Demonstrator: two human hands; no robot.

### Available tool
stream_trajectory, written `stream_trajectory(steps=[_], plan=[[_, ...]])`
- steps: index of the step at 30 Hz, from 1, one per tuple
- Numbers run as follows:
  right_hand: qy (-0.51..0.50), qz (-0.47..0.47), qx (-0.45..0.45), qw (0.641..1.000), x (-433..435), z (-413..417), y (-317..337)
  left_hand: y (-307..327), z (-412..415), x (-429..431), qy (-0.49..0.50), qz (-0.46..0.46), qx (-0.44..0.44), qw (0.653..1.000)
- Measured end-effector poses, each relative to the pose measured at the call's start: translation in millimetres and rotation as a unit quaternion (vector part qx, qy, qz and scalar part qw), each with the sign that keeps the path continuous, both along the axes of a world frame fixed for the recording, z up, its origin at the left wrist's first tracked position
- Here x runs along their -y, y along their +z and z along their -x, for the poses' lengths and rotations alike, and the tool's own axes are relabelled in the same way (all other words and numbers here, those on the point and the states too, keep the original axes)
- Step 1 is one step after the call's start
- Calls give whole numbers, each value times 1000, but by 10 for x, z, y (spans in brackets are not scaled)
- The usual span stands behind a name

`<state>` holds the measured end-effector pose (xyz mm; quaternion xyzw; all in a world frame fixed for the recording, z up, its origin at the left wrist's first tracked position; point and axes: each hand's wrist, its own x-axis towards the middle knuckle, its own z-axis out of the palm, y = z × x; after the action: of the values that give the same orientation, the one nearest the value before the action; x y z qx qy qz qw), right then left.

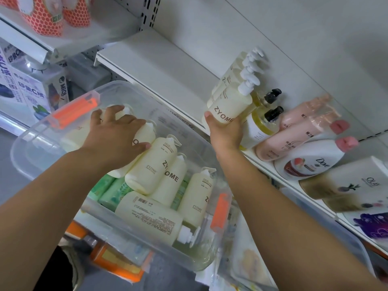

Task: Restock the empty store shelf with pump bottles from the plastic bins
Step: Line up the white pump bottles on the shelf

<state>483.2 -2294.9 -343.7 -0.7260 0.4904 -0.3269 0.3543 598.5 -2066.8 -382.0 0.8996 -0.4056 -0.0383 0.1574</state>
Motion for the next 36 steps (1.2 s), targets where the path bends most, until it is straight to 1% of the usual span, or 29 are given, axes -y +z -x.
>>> stream_trajectory(steps=[4,8,11,12,14,15,16,18,19,21,22,23,26,28,31,36], plan=[[-6,13,-12,1000,-10,-1,-8,17,8,-7,1,4,-9,1000],[7,1,-44,999,-75,69,37,15,-9,0,-1,18,-17,1000],[25,-11,-18,999,-364,199,112,11,-73,-18,18,53,-27,998],[23,2,-15,1000,-495,249,130,5,-97,-28,29,62,-30,997],[32,31,-36,998,-738,350,141,3,-124,-38,50,69,-40,996],[53,20,-49,997,-843,379,140,4,-129,-42,56,66,-44,995],[81,-13,-61,995,-922,386,128,3,-130,-48,59,62,-47,995],[134,-97,-116,979,-991,345,42,9,-128,-58,57,57,-49,996],[150,-123,-161,968,-1000,304,-18,15,-126,-66,56,56,-53,995],[166,-142,-258,941,-1001,206,-170,30,-125,-91,58,52,-62,995],[167,-148,-292,930,-1006,160,-229,33,-123,-105,60,51,-65,995],[165,-162,-307,923,-993,118,-299,40,-123,-121,63,50,-69,994],[153,-235,-284,917,-907,38,-462,48,-122,-158,62,40,-74,994],[149,-262,-270,915,-865,13,-483,57,-120,-168,59,33,-72,995],[161,-259,-245,920,-912,45,-445,78,-122,-167,61,29,-78,995],[174,-266,-161,934,-1137,170,-190,95,-144,-172,66,34,-100,992]])
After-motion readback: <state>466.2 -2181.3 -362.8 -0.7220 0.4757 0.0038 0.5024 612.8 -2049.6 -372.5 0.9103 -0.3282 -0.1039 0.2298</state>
